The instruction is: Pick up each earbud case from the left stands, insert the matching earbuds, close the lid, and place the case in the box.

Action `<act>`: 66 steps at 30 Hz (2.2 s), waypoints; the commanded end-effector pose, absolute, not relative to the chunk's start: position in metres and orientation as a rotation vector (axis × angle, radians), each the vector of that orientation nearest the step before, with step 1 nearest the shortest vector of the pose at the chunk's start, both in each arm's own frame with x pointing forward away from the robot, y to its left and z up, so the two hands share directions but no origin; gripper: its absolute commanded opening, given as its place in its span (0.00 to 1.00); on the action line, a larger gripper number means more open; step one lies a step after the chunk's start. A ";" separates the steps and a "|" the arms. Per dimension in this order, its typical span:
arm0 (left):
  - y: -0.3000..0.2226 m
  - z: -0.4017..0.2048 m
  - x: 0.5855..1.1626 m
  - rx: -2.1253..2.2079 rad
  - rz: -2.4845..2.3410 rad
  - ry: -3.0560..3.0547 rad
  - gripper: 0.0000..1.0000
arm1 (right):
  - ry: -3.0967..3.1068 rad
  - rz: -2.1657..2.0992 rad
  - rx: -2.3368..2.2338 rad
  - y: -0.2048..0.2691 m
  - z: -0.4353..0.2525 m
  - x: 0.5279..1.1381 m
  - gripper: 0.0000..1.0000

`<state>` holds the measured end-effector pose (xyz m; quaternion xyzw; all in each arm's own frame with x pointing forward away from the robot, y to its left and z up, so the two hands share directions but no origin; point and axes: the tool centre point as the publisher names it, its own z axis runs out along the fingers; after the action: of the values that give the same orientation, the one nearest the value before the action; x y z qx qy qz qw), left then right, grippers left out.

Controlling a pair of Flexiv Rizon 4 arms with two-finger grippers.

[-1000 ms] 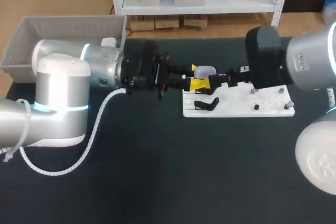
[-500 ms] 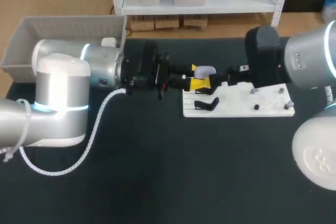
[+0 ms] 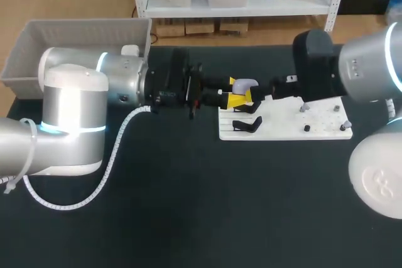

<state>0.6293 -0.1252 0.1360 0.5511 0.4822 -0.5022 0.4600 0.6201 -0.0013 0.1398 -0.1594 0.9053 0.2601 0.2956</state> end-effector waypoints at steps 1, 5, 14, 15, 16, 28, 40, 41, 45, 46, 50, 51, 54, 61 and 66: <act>-0.125 0.135 0.628 1.353 -1.233 1.185 0.00 | 2.408 0.706 -0.426 -0.001 0.137 0.626 1.00; -0.125 0.135 0.628 1.353 -1.233 1.185 0.00 | 2.410 0.702 -0.418 -0.004 0.137 0.627 1.00; -0.125 0.135 0.628 1.353 -1.233 1.185 0.00 | 2.398 0.682 -0.401 -0.007 0.144 0.635 1.00; -0.125 0.135 0.628 1.353 -1.233 1.185 0.00 | 2.392 0.676 -0.400 -0.007 0.147 0.636 1.00; -0.125 0.135 0.628 1.353 -1.233 1.185 0.00 | 2.383 0.672 -0.399 -0.008 0.150 0.636 1.00; -0.125 0.135 0.628 1.353 -1.233 1.185 0.00 | 2.512 0.053 -0.419 -0.062 0.185 0.631 1.00; -0.125 0.135 0.628 1.353 -1.233 1.185 0.00 | 2.821 -0.163 -0.406 -0.131 0.149 0.615 1.00; -0.125 0.135 0.628 1.353 -1.233 1.185 0.00 | 2.840 -0.167 -0.415 -0.134 0.145 0.613 1.00; -0.125 0.135 0.628 1.353 -1.233 1.185 0.00 | 2.893 -0.210 -0.446 -0.141 0.130 0.609 1.00; -0.125 0.135 0.628 1.353 -1.233 1.185 0.00 | 2.907 -0.227 -0.451 -0.144 0.126 0.609 1.00; -0.125 0.135 0.628 1.353 -1.233 1.185 0.00 | 2.951 -0.250 -0.479 -0.152 0.113 0.605 1.00; -0.125 0.135 0.628 1.353 -1.233 1.185 0.00 | 2.958 -0.249 -0.486 -0.153 0.110 0.605 1.00; -0.125 0.135 0.628 1.353 -1.233 1.185 0.00 | 2.964 -0.249 -0.507 -0.154 0.103 0.607 1.00; -0.125 0.135 0.628 1.353 -1.233 1.185 0.00 | 2.966 -0.219 -0.525 -0.162 0.081 0.618 1.00; -0.125 0.135 0.628 1.353 -1.233 1.185 0.00 | 2.974 -0.162 -0.498 -0.173 0.064 0.620 1.00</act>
<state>0.6295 -0.1252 0.1360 0.5511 0.4821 -0.5024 0.4599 0.6144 -0.1672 0.0746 -0.1658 0.9825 -0.0611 0.0587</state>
